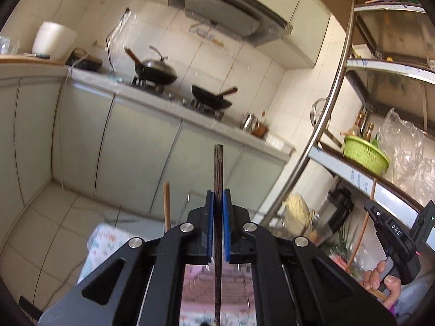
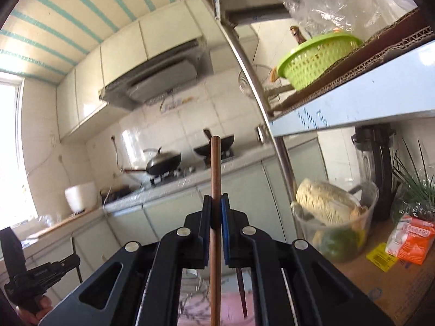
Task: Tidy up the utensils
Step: 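Lift both held chopsticks upright and carry them over the pink cups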
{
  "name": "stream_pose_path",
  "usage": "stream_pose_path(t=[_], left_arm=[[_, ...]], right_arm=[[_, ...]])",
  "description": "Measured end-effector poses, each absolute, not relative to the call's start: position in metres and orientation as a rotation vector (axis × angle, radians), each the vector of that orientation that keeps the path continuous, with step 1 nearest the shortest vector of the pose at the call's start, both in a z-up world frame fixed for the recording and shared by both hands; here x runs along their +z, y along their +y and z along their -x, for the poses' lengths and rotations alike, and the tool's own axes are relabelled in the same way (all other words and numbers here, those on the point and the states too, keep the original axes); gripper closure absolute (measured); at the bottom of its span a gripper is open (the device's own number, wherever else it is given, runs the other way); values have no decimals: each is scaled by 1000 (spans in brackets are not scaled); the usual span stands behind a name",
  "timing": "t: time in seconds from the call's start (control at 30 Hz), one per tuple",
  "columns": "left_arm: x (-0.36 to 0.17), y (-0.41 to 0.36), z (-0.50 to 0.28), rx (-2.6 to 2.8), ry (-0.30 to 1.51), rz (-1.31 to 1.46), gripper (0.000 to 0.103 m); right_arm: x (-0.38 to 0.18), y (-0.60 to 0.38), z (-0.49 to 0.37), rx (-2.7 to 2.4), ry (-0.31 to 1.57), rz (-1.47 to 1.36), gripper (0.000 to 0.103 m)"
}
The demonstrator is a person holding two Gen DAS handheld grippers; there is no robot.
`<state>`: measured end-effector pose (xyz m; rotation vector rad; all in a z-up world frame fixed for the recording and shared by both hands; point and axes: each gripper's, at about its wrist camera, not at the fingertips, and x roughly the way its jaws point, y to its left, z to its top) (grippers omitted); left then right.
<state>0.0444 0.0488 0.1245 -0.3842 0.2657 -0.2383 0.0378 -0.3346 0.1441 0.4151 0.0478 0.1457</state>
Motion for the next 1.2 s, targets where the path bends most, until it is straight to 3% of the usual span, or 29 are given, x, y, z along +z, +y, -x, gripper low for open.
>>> stream_pose_path(t=[0.17,0.73,1.2], left_arm=[[127,46,-60,-151,139,355,98],[67,43,-98,-29,51,288,98],[32,43,-80,-82,159,289,98]], right_arm=[[134,-334,-67,96,3,-421,96],[99,-327,-102,23,-68,-377,96],[52,-325,-100,62,158,-395,96]])
